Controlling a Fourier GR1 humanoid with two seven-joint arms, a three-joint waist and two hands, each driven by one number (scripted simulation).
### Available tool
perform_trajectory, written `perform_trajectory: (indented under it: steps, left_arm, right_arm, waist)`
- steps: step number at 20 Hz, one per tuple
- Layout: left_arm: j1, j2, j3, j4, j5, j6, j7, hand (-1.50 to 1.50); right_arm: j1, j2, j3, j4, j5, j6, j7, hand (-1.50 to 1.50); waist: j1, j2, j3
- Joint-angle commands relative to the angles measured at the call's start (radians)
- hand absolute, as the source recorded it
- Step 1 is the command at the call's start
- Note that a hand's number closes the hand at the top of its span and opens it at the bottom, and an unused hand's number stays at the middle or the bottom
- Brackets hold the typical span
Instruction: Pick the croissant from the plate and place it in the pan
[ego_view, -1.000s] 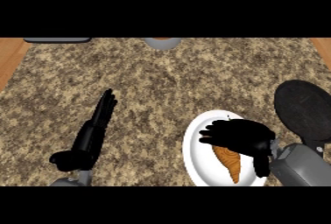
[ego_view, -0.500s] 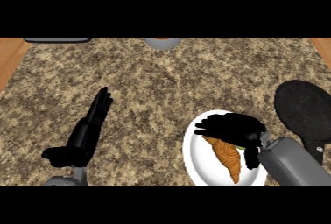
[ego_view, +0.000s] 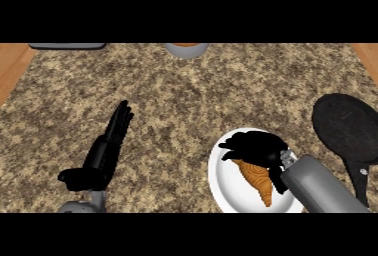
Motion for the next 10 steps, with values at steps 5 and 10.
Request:
perform_trajectory:
  steps: [5,10]
  left_arm:
    - [0.023,0.004,-0.001,-0.073,-0.009,-0.006,0.055,0.0]
    - [-0.021,0.031,0.062,-0.006,0.028,-0.056,0.033,0.0]
  right_arm:
    - [0.039,0.025,0.054,0.111,0.123,-0.15,-0.065,1.5]
    - [0.008,0.0,-0.029,0.136,0.115,-0.222,-0.16,1.5]
  waist:
    - [0.002,0.013,0.008]
    - [-0.003,0.014,0.007]
